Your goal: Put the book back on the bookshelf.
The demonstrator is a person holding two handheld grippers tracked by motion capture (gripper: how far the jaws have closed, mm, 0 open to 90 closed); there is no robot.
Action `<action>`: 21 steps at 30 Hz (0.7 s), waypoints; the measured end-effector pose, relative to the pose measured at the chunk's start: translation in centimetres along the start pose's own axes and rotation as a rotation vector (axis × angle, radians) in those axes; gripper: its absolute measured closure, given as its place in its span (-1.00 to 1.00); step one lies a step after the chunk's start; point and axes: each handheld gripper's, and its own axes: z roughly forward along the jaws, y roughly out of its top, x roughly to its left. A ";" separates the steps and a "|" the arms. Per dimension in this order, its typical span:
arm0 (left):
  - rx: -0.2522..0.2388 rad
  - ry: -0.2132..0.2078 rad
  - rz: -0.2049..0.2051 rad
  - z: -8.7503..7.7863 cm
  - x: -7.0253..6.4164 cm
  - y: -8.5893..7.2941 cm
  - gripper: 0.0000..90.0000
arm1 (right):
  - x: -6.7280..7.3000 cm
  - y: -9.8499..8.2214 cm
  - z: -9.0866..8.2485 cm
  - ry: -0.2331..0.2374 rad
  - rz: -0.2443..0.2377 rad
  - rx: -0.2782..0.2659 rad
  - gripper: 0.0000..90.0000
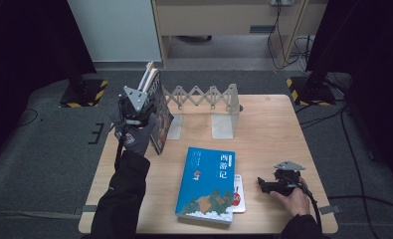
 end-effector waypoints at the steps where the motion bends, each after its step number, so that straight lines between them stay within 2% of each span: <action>1: -0.007 -0.004 -0.008 -0.2 0.2 0.0 0.23 | 0.0 0.0 0.0 -0.001 0.000 -0.001 -0.95; 3: -0.022 -0.015 -0.027 -0.7 0.5 0.2 0.21 | 0.0 0.0 0.0 0.001 0.000 0.001 -0.95; 8: -0.052 -0.086 -0.102 -2.2 1.8 0.3 0.15 | 0.0 0.0 0.0 0.000 0.002 0.003 -0.96; 15: -0.066 -0.115 -0.142 -4.8 3.7 0.1 0.05 | 0.0 0.1 0.1 -0.006 0.010 0.006 -0.99; 21: -0.053 -0.154 -0.166 -6.6 4.6 -1.4 -0.01 | -0.1 0.1 0.1 -0.004 0.011 0.007 -0.98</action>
